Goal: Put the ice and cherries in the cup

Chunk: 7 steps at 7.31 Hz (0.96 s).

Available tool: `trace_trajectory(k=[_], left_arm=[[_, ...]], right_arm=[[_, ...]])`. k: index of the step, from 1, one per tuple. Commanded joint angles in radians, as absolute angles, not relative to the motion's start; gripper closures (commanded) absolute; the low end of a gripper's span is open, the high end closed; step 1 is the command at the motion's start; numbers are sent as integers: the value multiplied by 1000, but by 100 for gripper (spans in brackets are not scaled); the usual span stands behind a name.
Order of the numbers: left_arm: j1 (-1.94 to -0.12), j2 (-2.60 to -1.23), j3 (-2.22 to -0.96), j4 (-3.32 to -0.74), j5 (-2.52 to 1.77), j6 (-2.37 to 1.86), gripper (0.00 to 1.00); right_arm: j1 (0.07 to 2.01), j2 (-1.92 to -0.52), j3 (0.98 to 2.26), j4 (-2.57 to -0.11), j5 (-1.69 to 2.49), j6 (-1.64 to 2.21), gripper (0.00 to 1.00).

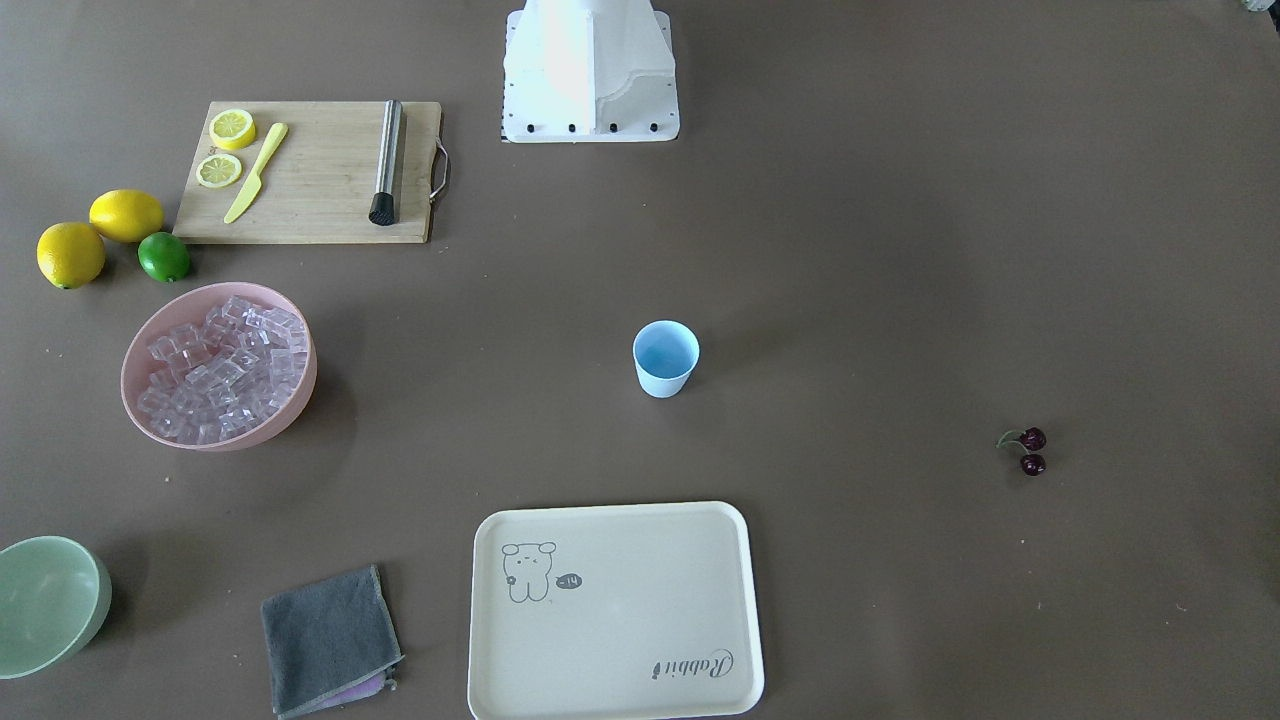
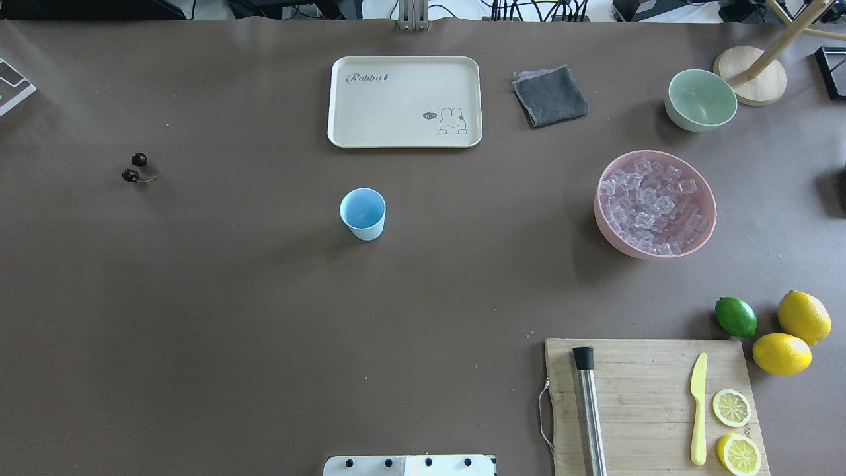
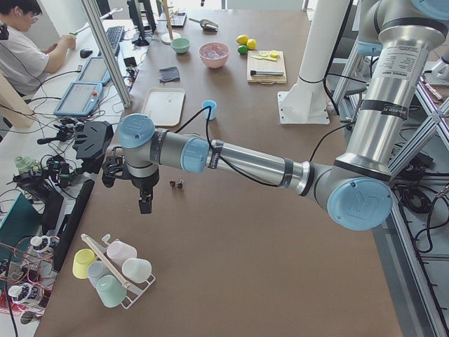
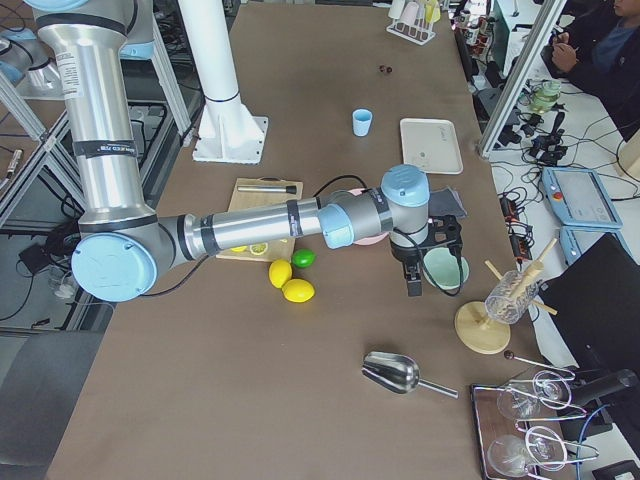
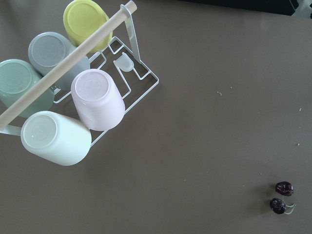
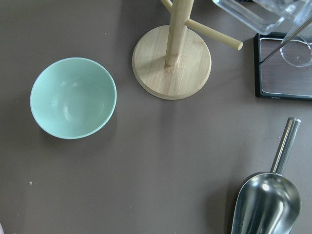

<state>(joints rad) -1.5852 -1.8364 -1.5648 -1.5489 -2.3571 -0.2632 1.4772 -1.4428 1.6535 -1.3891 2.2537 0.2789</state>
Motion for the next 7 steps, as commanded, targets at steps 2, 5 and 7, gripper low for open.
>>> trace_trajectory(k=[2, 5, 7], left_arm=[[-1566, -1838, -1566, -1577, -2350, -224, 2], [-1497, -1848, -1554, -1580, -2349, -224, 2], [-1494, -1865, -1555, -1580, -2306, -227, 2]], right_arm=[[1479, -1433, 1651, -1388, 2253, 279, 0], [1479, -1431, 1660, -1385, 2241, 282, 0], [1479, -1436, 1674, -1384, 2250, 282, 0]])
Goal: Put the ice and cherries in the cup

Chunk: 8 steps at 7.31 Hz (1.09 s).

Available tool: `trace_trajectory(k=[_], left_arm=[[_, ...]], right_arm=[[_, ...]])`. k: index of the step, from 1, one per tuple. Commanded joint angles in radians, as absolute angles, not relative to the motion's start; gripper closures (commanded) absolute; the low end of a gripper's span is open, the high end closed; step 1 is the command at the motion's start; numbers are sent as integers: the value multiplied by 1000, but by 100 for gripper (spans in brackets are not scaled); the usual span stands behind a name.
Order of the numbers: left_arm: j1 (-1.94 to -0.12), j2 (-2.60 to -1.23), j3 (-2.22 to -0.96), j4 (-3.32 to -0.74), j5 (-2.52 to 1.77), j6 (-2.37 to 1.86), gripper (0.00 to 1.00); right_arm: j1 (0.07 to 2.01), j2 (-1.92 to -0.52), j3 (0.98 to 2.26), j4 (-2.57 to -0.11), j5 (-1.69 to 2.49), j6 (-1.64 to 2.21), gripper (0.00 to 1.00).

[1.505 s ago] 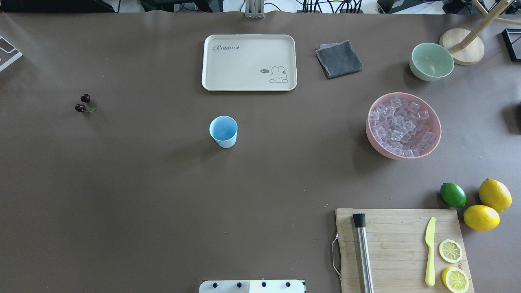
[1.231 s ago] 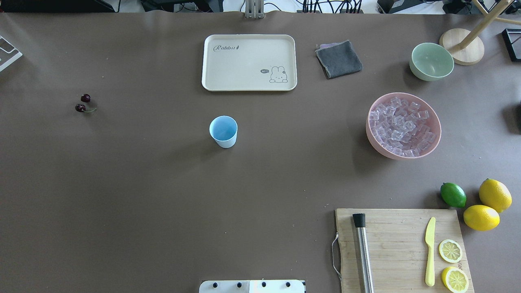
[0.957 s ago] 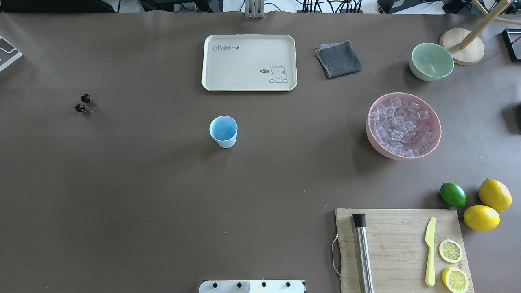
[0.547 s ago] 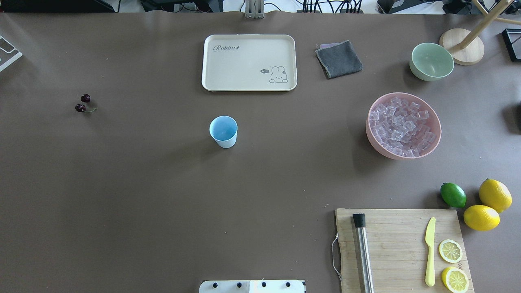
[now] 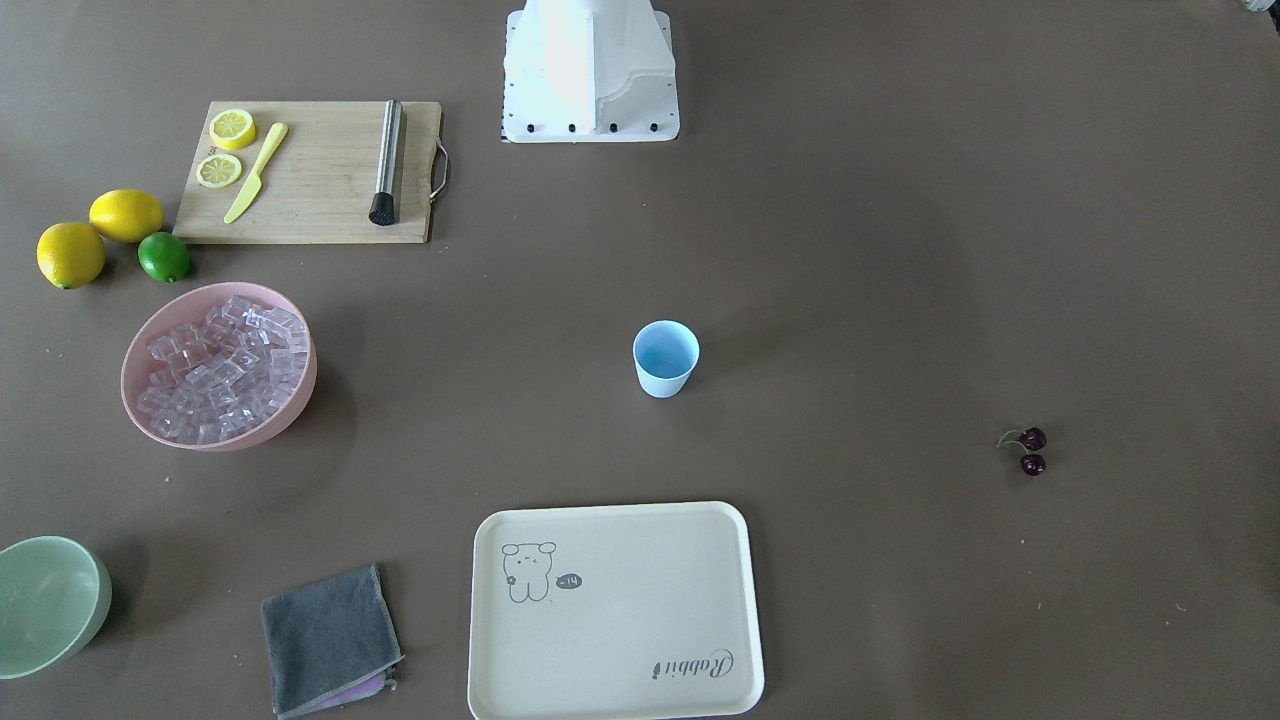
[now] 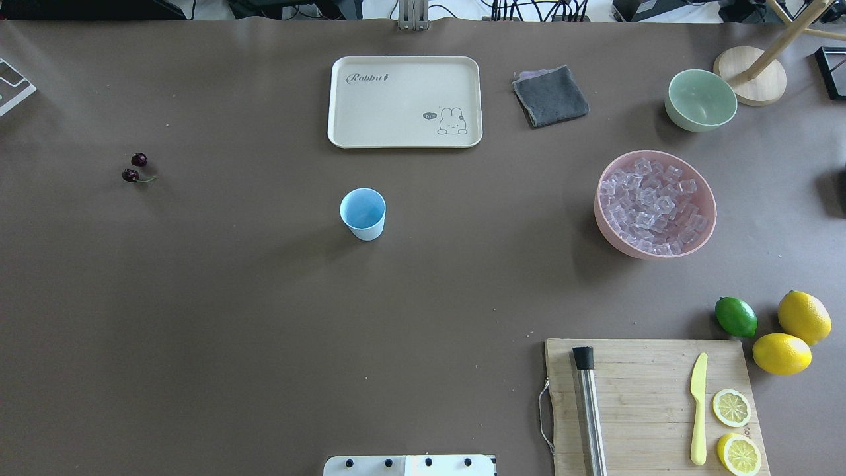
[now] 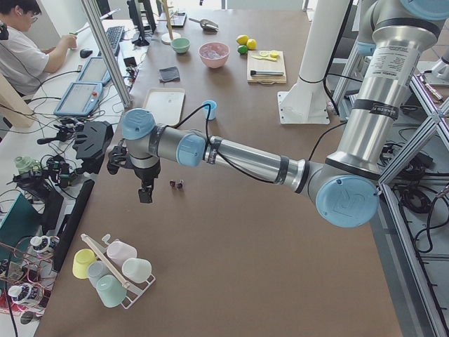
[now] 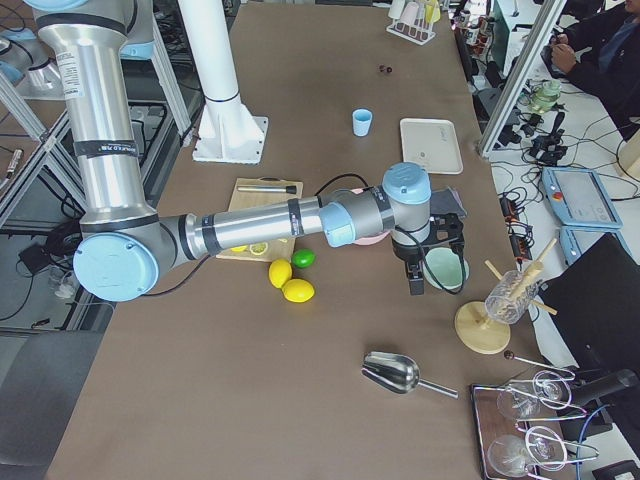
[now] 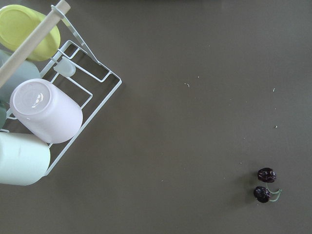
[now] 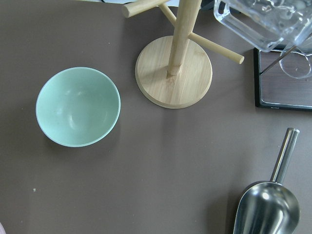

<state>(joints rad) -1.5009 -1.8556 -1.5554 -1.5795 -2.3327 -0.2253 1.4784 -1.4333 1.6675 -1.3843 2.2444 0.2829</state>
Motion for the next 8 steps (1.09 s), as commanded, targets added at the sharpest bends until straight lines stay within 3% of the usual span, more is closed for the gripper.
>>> trace_trajectory(k=[1, 5, 8], left_arm=[[-1496, -1867, -1563, -1578, -2304, -232, 2], [-1499, -1855, -1594, -1580, -2304, -229, 2], [-1499, -1855, -1603, -1580, -2304, -225, 2]], right_arm=[[1479, -1442, 1690, -1384, 2255, 279, 0], [1379, -1413, 1753, -1382, 2249, 302, 0], [1231, -1336, 1772, -1381, 2212, 635, 0]])
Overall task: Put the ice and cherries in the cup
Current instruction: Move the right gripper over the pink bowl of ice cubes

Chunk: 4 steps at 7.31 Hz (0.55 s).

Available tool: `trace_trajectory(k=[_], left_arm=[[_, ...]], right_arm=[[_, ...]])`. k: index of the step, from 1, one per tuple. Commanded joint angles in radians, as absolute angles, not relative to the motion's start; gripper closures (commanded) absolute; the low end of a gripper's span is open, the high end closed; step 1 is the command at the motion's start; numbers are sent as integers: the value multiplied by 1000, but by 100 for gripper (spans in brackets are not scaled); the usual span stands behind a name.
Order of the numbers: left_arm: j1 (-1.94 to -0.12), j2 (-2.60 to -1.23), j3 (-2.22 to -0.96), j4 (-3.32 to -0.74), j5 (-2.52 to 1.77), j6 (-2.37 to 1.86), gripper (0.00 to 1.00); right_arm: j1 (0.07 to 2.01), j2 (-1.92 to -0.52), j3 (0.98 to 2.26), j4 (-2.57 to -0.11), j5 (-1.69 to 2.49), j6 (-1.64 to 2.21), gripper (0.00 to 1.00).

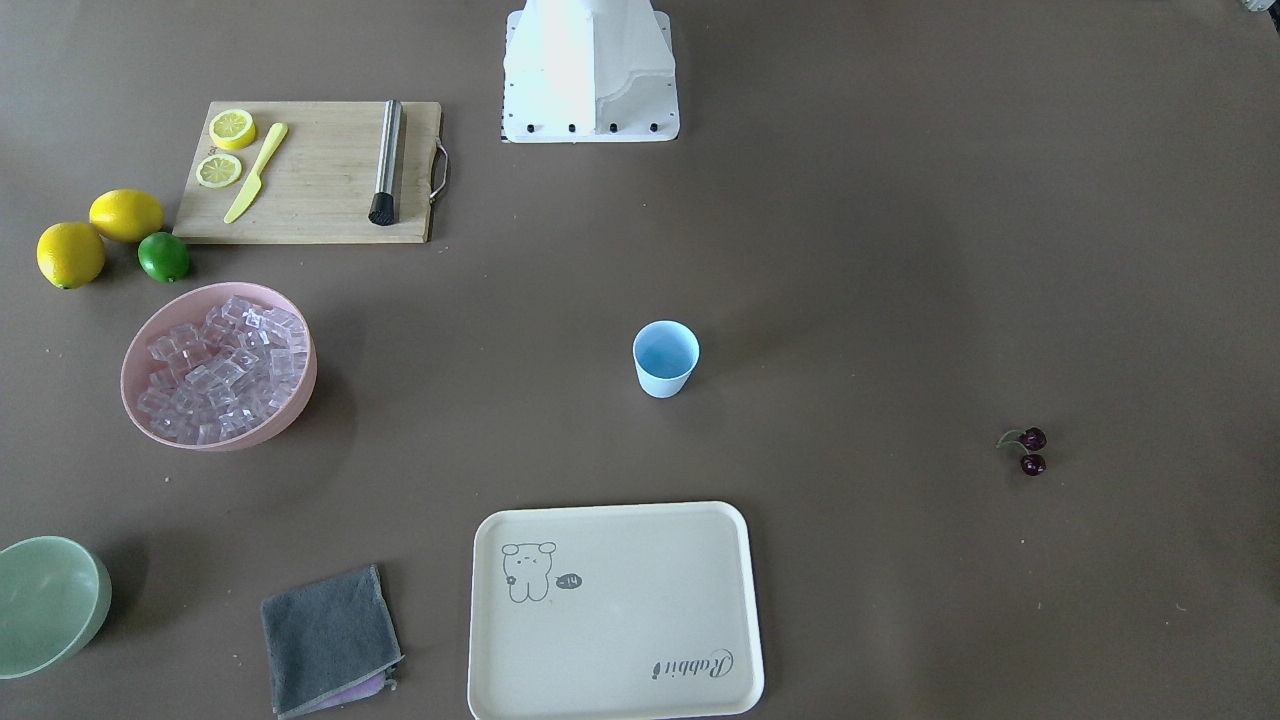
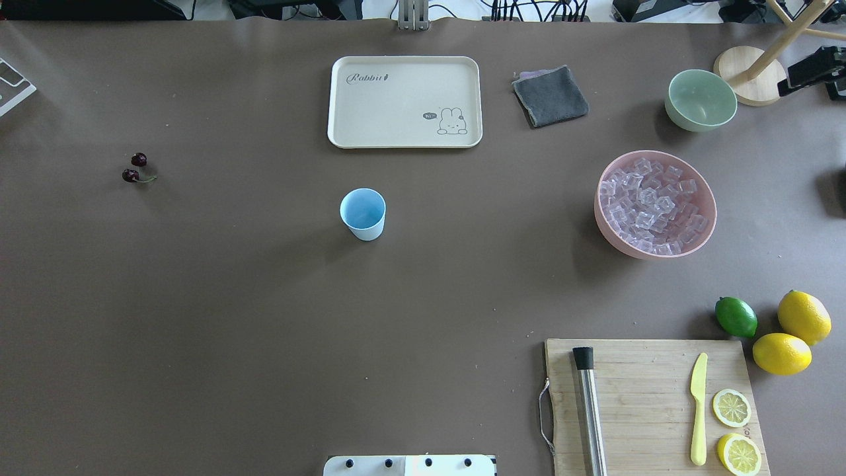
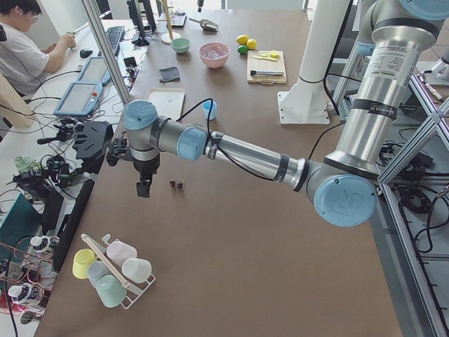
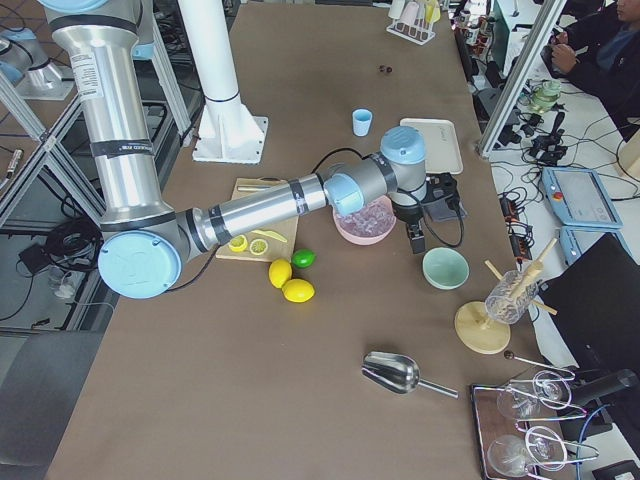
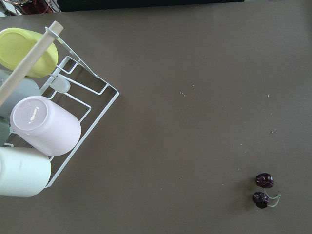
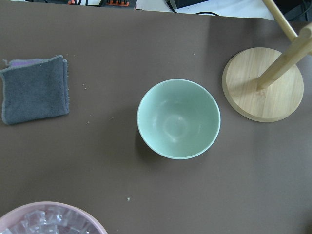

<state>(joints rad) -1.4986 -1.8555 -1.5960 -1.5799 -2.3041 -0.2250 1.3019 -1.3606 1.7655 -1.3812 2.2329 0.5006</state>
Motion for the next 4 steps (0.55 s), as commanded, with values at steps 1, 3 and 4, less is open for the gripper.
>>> trace_trajectory(k=[1, 3, 4], left_arm=[[-1497, -1856, -1600, -1580, -2304, -227, 2], [-1497, -1856, -1608, -1582, -2306, -233, 2], [-1496, -1862, -1603, -1582, -2304, -232, 2]], right_arm=[[1160, -1297, 1769, -1381, 2144, 776, 0], [1074, -1273, 1755, -1385, 2099, 897, 1], [1045, -1285, 1769, -1387, 2048, 963, 1]])
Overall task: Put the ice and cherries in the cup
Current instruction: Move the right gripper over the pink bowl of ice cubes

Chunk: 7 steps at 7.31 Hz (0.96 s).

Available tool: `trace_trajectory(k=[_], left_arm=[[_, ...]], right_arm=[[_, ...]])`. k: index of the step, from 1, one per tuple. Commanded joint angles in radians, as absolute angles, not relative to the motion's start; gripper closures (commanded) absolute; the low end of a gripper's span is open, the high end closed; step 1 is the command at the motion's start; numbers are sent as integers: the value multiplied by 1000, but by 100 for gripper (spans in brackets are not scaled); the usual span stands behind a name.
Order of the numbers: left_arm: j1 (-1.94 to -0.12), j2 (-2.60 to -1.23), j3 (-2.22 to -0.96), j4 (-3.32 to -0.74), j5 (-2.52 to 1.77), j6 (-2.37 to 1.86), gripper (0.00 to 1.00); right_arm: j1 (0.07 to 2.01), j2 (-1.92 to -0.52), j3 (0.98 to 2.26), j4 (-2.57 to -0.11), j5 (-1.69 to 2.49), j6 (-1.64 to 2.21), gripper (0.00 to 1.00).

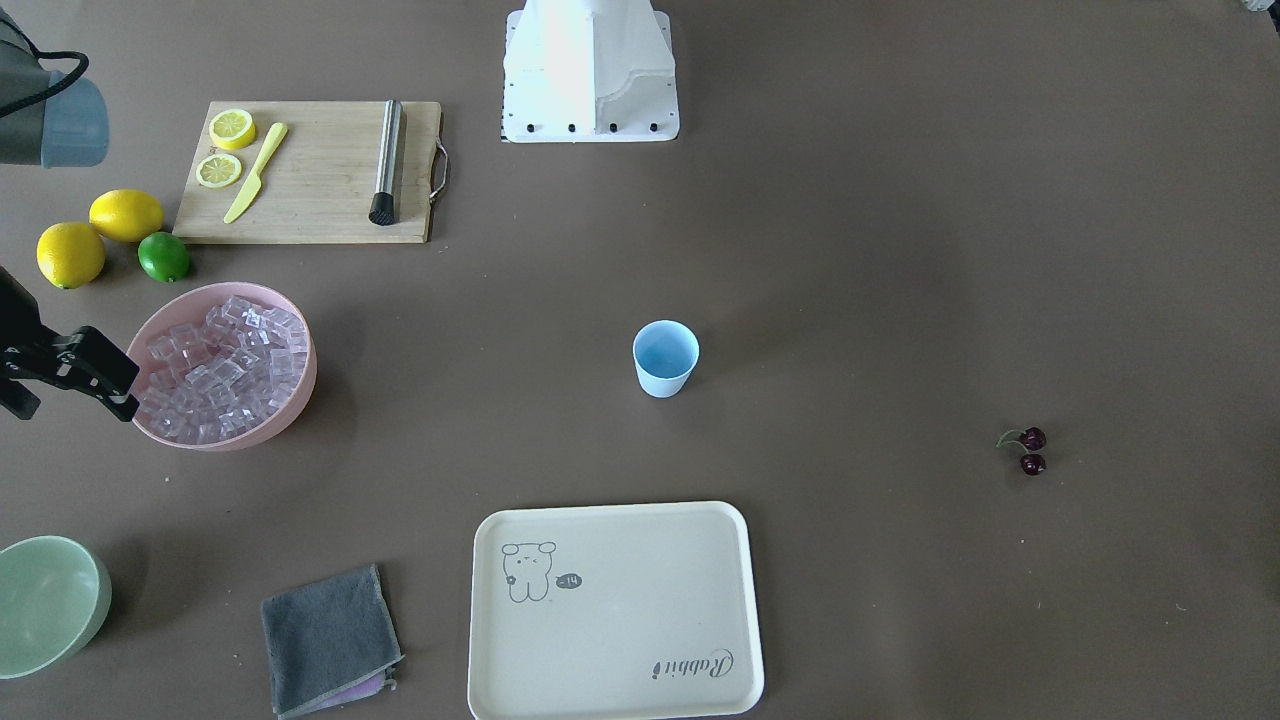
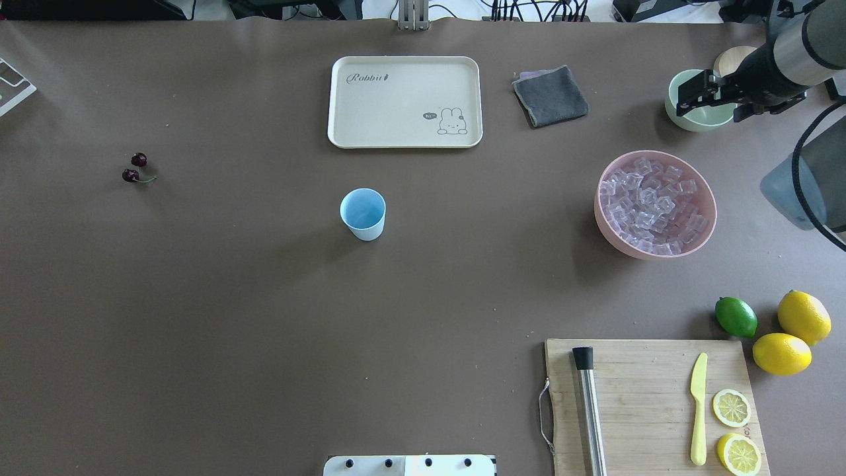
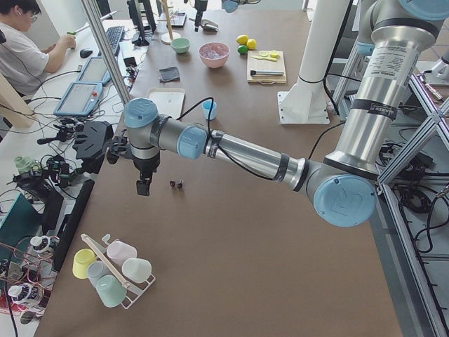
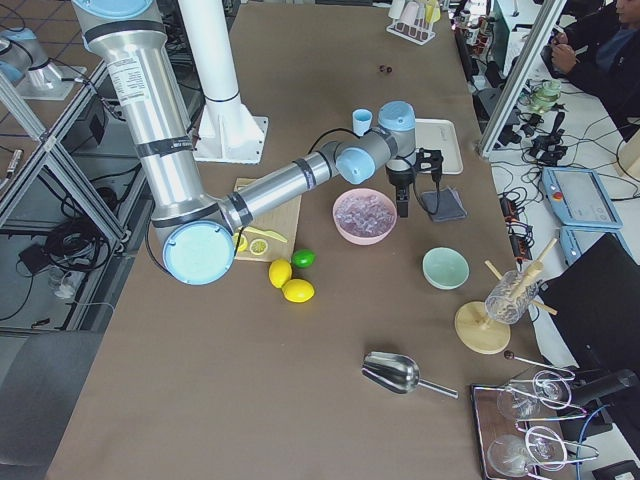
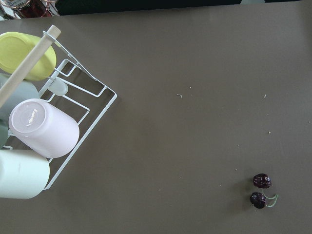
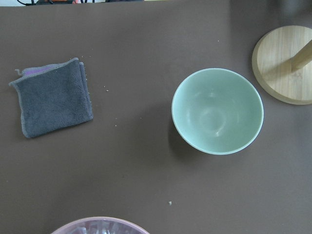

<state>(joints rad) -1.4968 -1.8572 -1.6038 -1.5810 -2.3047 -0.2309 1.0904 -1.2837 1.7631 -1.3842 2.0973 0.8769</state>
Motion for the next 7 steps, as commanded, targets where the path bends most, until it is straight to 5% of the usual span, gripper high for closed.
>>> trace_trajectory(k=[1, 7], left_arm=[[-1496, -1865, -1600, -1582, -2304, -232, 2], [-1499, -1856, -1603, -1582, -2304, -232, 2]], right_arm=[[972, -1302, 1769, -1390, 1958, 992, 1], [839, -1344, 1761, -1397, 1867, 1088, 1]])
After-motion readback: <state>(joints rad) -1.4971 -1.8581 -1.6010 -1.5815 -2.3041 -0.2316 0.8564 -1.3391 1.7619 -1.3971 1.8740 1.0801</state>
